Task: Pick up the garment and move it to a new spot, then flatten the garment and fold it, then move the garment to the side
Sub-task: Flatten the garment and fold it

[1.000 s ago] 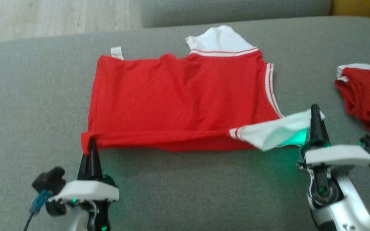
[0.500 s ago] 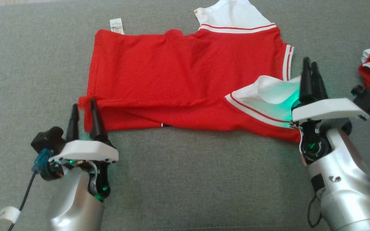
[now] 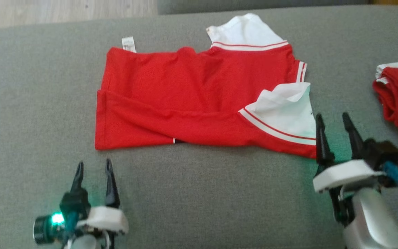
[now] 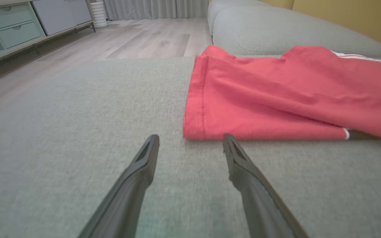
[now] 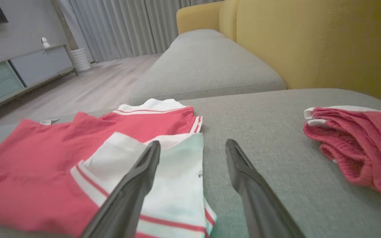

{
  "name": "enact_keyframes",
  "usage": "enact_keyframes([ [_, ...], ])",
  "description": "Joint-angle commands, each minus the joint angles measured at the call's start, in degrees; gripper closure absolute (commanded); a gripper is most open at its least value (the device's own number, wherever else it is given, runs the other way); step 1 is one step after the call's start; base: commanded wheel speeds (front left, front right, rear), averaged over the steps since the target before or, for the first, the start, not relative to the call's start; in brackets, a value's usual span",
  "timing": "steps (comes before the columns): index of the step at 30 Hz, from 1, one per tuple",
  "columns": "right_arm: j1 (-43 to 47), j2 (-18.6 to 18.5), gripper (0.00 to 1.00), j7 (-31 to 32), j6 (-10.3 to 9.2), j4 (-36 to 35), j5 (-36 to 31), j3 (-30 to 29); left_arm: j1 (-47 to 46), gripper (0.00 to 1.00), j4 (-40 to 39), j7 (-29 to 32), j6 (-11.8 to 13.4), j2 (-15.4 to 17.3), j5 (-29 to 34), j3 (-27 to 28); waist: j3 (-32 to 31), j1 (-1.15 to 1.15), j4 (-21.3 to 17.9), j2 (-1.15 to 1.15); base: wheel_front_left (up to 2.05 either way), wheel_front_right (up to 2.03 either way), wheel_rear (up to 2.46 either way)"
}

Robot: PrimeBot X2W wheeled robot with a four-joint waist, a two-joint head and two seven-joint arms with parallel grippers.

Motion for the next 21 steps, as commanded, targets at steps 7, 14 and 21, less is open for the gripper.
enact_keyframes([
  [7,5.93,0.45,0.00,-0.54,-0.04,-1.85,-2.05,1.44,6.80,0.00,-3.12,-0.37,1.13,0.81,2.71,1.19,-6.39,0.01,0.18,0.00,0.00,0.00,0.00],
  [14,9.55,0.46,0.00,-0.54,-0.04,-0.91,0.79,1.31,10.69,0.00,-3.94,-0.37,1.03,0.81,3.31,2.10,-9.02,0.01,0.25,0.00,0.00,0.00,0.00],
  [21,8.55,0.46,0.00,-0.54,-0.04,0.43,2.32,0.97,10.60,0.00,-4.55,-0.37,0.05,0.81,3.26,1.26,-7.28,0.01,0.52,0.00,0.00,0.00,0.00],
])
